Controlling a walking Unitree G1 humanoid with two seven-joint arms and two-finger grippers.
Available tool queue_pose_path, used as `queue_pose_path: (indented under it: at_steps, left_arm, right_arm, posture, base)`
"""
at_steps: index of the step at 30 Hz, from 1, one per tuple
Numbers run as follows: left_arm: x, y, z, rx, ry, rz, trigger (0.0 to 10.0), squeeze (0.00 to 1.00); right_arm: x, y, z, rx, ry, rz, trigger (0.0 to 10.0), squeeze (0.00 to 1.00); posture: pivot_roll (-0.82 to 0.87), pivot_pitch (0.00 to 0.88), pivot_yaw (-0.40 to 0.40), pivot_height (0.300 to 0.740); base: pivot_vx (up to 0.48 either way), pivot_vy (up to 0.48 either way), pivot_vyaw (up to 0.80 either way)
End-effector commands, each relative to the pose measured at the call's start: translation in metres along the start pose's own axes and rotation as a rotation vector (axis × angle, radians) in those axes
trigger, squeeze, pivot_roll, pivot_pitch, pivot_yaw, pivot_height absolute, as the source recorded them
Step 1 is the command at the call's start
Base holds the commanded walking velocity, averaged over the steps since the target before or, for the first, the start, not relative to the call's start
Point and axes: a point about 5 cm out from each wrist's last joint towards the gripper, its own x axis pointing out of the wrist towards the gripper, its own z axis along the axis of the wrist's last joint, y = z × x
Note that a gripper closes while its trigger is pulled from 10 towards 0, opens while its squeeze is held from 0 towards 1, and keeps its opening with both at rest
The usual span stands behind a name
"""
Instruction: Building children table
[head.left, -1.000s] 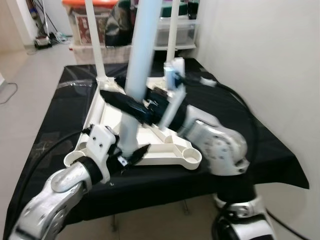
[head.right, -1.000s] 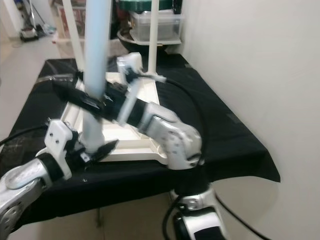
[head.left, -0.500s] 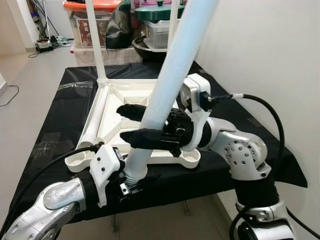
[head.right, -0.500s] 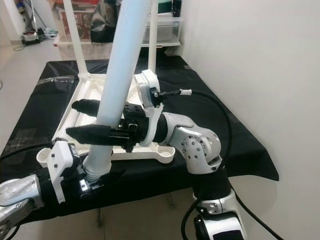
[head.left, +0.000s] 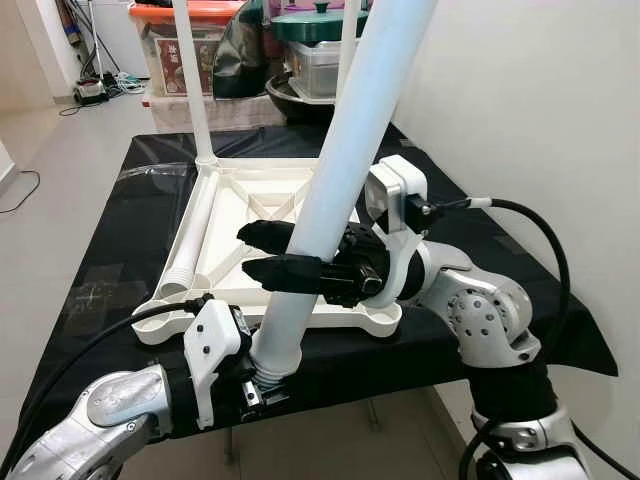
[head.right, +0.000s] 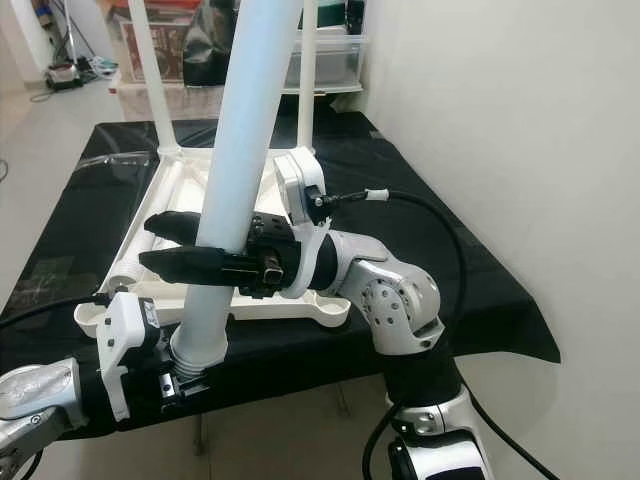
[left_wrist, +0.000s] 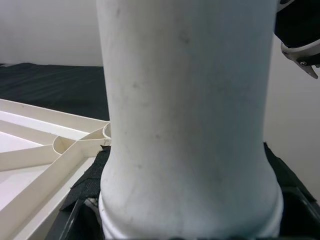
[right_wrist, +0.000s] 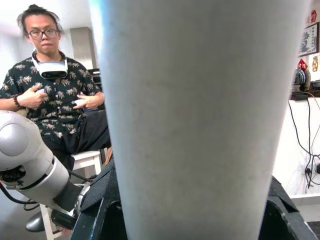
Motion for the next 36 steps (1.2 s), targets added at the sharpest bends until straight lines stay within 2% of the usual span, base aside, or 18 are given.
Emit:
queue_pose_path:
  at_steps: [1, 2, 3, 6, 9, 15, 17, 21, 23, 24, 27, 29, 30, 32, 33, 35, 36]
  left_arm:
    - [0.003, -0.007, -0.005, 0.014, 0.034, -0.06, 10.0, 0.0]
    - [0.003, -0.006, -0.005, 0.019, 0.032, -0.054, 10.0, 0.05]
    - [0.003, -0.004, -0.005, 0.026, 0.019, -0.032, 10.0, 1.0]
    - [0.003, 0.0, -0.005, 0.034, 0.004, -0.006, 10.0, 1.0]
    - [0.0, 0.013, -0.008, 0.03, 0.003, 0.083, 10.0, 1.0]
    - [-0.014, 0.014, 0.005, -0.04, -0.087, 0.11, 10.0, 1.0]
    - [-0.026, 0.018, 0.009, -0.031, -0.099, 0.173, 10.0, 1.0]
    - [-0.031, 0.02, 0.01, -0.019, -0.102, 0.21, 10.0, 1.0]
    - [-0.039, 0.023, 0.012, -0.012, -0.113, 0.268, 10.0, 1.0]
    - [-0.045, 0.022, 0.012, -0.02, -0.132, 0.304, 10.0, 0.0]
    - [-0.049, 0.02, 0.013, -0.027, -0.144, 0.327, 10.0, 0.0]
    - [-0.057, 0.024, 0.007, -0.025, -0.121, 0.434, 10.0, 0.0]
    - [-0.057, 0.024, 0.007, -0.025, -0.121, 0.434, 10.0, 0.0]
    - [-0.071, 0.045, -0.007, -0.034, -0.05, 0.675, 10.0, 0.0]
    - [-0.071, 0.045, -0.007, -0.034, -0.05, 0.675, 10.0, 0.0]
    - [-0.085, 0.063, -0.02, -0.04, 0.023, 0.9, 10.0, 0.0]
    - [-0.085, 0.063, -0.02, -0.04, 0.023, 0.9, 10.0, 0.0]
  right_arm:
    - [0.011, 0.005, 0.0, 0.001, -0.004, 0.061, 0.0, 0.0]
    - [0.011, 0.005, -0.001, 0.0, -0.003, 0.059, 0.0, 0.0]
    - [0.01, 0.005, -0.001, -0.003, 0.001, 0.053, 0.0, 0.0]
    - [0.009, 0.005, -0.002, -0.006, 0.004, 0.048, 0.0, 0.0]
    - [0.007, 0.004, -0.004, -0.01, 0.006, 0.031, 0.0, 0.0]
    - [-0.001, -0.005, -0.006, -0.045, 0.037, -0.053, 0.0, 0.0]
    - [-0.014, -0.014, -0.004, -0.08, 0.07, -0.138, 0.0, 0.0]
    - [-0.02, -0.018, -0.004, -0.097, 0.087, -0.173, 0.0, 0.0]
    - [-0.031, -0.023, -0.003, -0.116, 0.109, -0.233, 0.0, 0.0]
    - [-0.041, -0.029, -0.004, -0.14, 0.138, -0.3, 0.0, 0.0]
    - [-0.049, -0.033, -0.004, -0.158, 0.158, -0.345, 0.0, 0.0]
    - [-0.064, -0.042, -0.002, -0.199, 0.198, -0.458, 0.0, 0.0]
    - [-0.064, -0.042, -0.002, -0.199, 0.198, -0.458, 0.0, 0.0]
    - [-0.076, -0.052, -0.002, -0.27, 0.252, -0.577, 0.0, 0.0]
    - [-0.076, -0.052, -0.002, -0.27, 0.252, -0.577, 0.0, 0.0]
    - [-0.086, -0.06, -0.005, -0.334, 0.315, -0.67, 0.0, 0.0]
    - [-0.086, -0.06, -0.005, -0.334, 0.315, -0.67, 0.0, 0.0]
  posture:
    - [0.04, 0.0, -0.034, 0.74]
    - [0.04, 0.0, -0.034, 0.74]
    - [0.04, 0.0, -0.034, 0.74]
    - [0.04, 0.0, -0.034, 0.74]
    - [0.04, 0.0, -0.037, 0.74]
    - [0.04, 0.0, -0.043, 0.74]
    - [0.04, 0.0, -0.047, 0.74]
    - [0.04, 0.0, -0.047, 0.74]
    - [0.04, 0.0, -0.051, 0.74]
    - [0.05, 0.0, -0.055, 0.74]
    - [0.05, 0.0, -0.055, 0.74]
    - [0.05, 0.0, -0.057, 0.74]
    - [0.05, 0.0, -0.057, 0.74]
    - [0.05, 0.0, -0.06, 0.74]
    - [0.05, 0.0, -0.06, 0.74]
    - [0.05, 0.0, -0.061, 0.74]
    - [0.05, 0.0, -0.061, 0.74]
  base:
    - [0.0, 0.0, 0.0]
    - [0.0, 0.0, 0.0]
    - [0.0, 0.0, 0.0]
    - [0.0, 0.0, 0.0]
    - [0.0, 0.0, 0.0]
    - [0.0, 0.0, 0.0]
    - [0.0, 0.0, 0.0]
    - [0.0, 0.0, 0.0]
    - [0.0, 0.0, 0.0]
    - [0.0, 0.0, 0.0]
    - [0.0, 0.0, 0.0]
    - [0.0, 0.0, 0.0]
    - [0.0, 0.0, 0.0]
    - [0.0, 0.0, 0.0]
    - [0.0, 0.0, 0.0]
    - [0.0, 0.0, 0.0]
    - [0.0, 0.0, 0.0]
